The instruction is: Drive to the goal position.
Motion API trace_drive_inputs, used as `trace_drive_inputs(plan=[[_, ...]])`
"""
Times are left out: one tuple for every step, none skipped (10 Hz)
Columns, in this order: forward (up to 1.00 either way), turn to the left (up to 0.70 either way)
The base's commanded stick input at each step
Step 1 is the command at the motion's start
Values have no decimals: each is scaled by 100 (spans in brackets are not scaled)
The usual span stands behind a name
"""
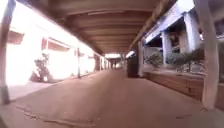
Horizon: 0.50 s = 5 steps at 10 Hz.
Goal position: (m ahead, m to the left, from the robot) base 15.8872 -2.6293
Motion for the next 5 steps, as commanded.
trace_drive_inputs(plan=[[85,0],[85,0],[85,0],[85,0],[85,0]])
